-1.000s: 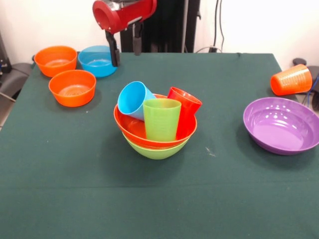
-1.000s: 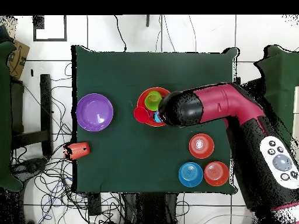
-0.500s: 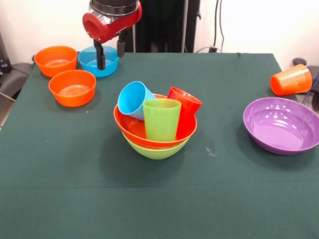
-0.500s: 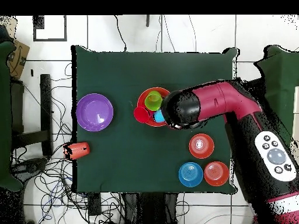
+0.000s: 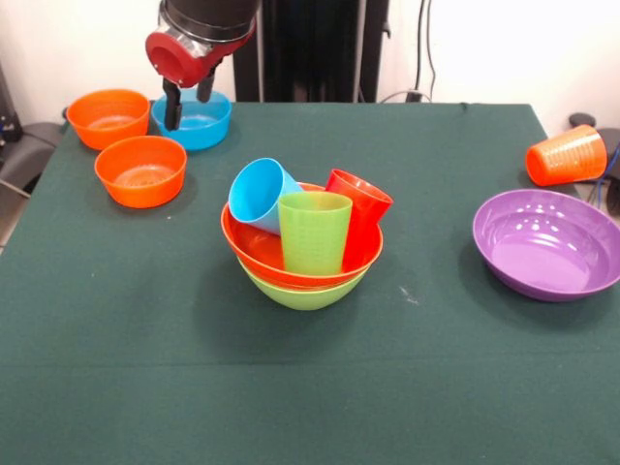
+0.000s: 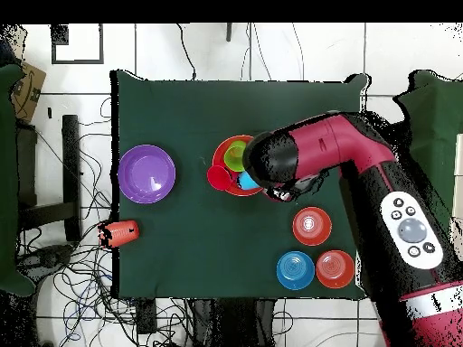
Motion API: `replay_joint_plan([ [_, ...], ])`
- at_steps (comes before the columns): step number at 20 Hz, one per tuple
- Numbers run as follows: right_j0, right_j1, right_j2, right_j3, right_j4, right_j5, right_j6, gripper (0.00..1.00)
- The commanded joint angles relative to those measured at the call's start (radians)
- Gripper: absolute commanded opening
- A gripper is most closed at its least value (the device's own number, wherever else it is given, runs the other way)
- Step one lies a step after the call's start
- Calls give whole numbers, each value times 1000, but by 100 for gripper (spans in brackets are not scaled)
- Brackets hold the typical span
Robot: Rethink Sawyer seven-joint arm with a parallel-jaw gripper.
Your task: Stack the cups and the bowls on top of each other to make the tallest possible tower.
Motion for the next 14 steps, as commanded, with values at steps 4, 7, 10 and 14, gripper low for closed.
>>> replay_joint_plan([
  [4, 97, 87, -75, -167, -140, 173, -372, 100],
  [7, 76, 105, -71, -143, -122, 124, -354, 100],
  [10, 67, 92, -82, -100, -133, 98, -340, 100],
  [14, 27, 105, -63, -56, -101, 1, -300, 100],
])
